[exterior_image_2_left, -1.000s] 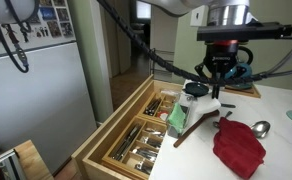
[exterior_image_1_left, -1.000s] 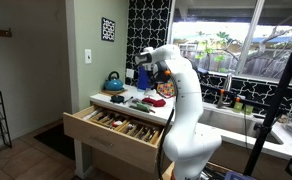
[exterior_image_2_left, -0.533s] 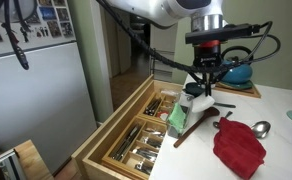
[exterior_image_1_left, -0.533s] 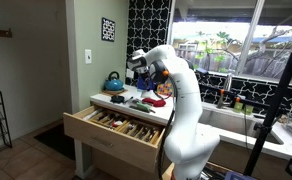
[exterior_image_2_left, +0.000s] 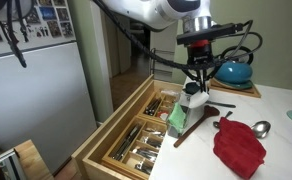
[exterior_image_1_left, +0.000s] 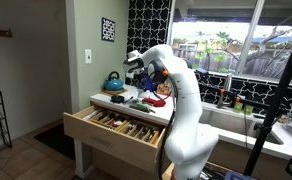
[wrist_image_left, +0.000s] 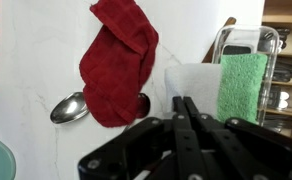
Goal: Remove the transparent cutlery holder from the drawer, put it on the countertop and then put the green and white sponges inside it.
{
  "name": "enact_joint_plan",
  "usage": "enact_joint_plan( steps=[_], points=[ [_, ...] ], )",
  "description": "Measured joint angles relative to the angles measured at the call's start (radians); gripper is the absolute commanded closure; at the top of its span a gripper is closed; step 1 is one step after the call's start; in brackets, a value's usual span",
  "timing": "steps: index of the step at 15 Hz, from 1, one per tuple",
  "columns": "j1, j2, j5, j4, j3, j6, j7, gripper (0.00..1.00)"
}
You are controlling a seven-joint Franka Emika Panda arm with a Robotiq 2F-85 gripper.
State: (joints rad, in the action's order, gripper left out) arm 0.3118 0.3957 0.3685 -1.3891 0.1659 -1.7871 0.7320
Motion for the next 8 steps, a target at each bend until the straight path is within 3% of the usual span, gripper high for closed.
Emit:
enact_joint_plan(
  steps=[8],
  points=[
    [-0.066, -0.095, 0.074, -0.225, 0.0, -0.218, -0.184, 0.99]
  ],
)
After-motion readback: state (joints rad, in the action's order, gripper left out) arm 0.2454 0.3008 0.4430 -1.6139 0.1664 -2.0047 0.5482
